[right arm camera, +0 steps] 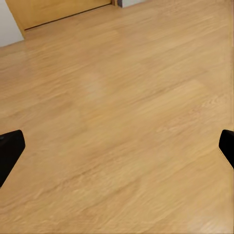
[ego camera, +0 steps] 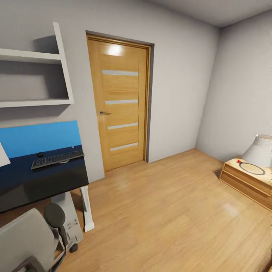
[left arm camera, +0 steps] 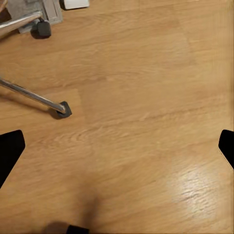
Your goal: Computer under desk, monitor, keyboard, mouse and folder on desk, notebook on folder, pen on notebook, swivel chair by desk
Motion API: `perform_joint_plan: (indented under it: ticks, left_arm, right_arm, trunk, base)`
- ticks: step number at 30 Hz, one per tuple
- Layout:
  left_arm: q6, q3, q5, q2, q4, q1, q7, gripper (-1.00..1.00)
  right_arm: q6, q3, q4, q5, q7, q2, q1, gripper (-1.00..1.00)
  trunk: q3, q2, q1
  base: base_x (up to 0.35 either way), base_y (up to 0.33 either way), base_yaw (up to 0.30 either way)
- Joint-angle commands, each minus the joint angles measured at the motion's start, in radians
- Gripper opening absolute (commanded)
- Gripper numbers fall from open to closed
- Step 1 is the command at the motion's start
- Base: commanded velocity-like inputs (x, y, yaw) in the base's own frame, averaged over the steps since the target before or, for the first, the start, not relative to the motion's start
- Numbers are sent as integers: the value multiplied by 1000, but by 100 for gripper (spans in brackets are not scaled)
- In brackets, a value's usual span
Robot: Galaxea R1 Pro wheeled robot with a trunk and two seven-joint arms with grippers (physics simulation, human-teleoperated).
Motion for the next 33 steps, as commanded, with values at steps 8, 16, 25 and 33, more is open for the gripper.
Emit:
perform_joint_plan:
  ticks: [8,16,25,33]
  left_arm:
    - [-3,0,4,0,0,0,0,100]
    - [-3,0,4,0,0,0,0,100]
    - [-7,-1,4,0,0,0,-1,100]
    - [-7,-2,3,-1,0,0,-2,100]
  right_arm:
    - [-3,1,1,-4,0,0,-1,100]
    - [-3,1,1,-4,1,0,-1,100]
    - [-3,1,2,-3,1,0,-1,100]
    - [-3,1,1,-2,1,0,-1,100]
  trunk:
    - [-1,-1,1]
    - [-1,-1,1]
    - [-1,-1,1]
    - [-1,-1,1]
  base:
    - [326,12,-51]
    - [327,125,-2]
    - [327,103,0]
    - [329,-19,0]
